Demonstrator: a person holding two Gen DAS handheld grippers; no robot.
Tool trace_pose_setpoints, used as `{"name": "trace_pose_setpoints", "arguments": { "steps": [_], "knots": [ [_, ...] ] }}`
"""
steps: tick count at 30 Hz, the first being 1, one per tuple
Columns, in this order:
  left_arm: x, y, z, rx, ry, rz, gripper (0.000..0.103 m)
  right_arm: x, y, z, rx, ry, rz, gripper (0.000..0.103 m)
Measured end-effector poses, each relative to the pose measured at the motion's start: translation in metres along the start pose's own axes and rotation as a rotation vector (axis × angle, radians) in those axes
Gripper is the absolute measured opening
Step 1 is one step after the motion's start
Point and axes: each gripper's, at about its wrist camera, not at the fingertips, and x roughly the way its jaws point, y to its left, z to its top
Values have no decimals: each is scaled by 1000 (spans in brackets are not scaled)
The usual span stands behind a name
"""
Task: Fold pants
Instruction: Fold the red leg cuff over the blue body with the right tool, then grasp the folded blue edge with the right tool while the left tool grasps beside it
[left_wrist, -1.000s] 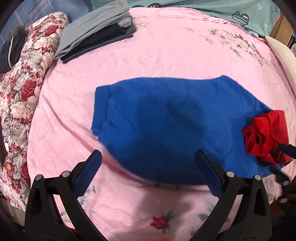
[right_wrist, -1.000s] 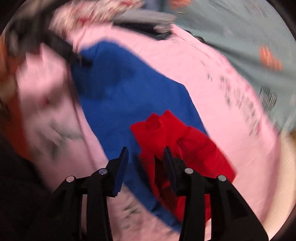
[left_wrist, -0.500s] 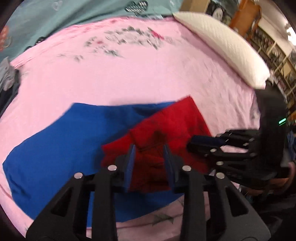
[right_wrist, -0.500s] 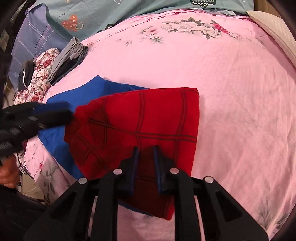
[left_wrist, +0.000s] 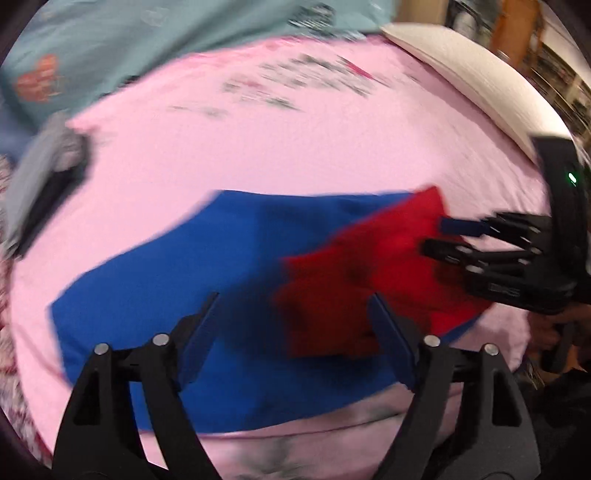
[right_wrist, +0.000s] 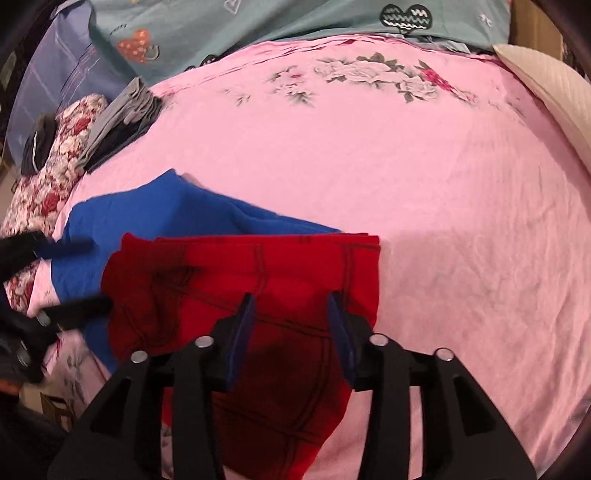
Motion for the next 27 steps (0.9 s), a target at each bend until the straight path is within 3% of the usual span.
{"name": "trace_pose_setpoints", "arguments": {
  "steps": [5, 10, 12, 15, 18, 23, 27],
  "knots": [
    [-33, 117, -34, -296, -11, 154, 81, -25, 61, 16, -124, -76, 73, 46],
    [-67, 230, -89, -603, -23, 268, 81, -15, 180, 30, -369, -84, 197, 51],
    [-80, 262, -112, -680, -36, 308, 82, -3, 232, 32, -461, -80, 239, 52],
    [-91, 288, -138, -741, -46, 328, 83, 21, 300, 28, -566, -59, 266, 52],
    [-95, 304, -160, -774, -44, 310, 83, 57, 346, 27, -610, 15, 271, 52],
    [-92, 320, -187, -820, -45, 256, 85, 107, 387, 29, -707, 87, 157, 52],
    [-88, 326, -196, -844, -54, 204, 85, 127, 391, 24, -773, 116, 94, 52]
  ]
}}
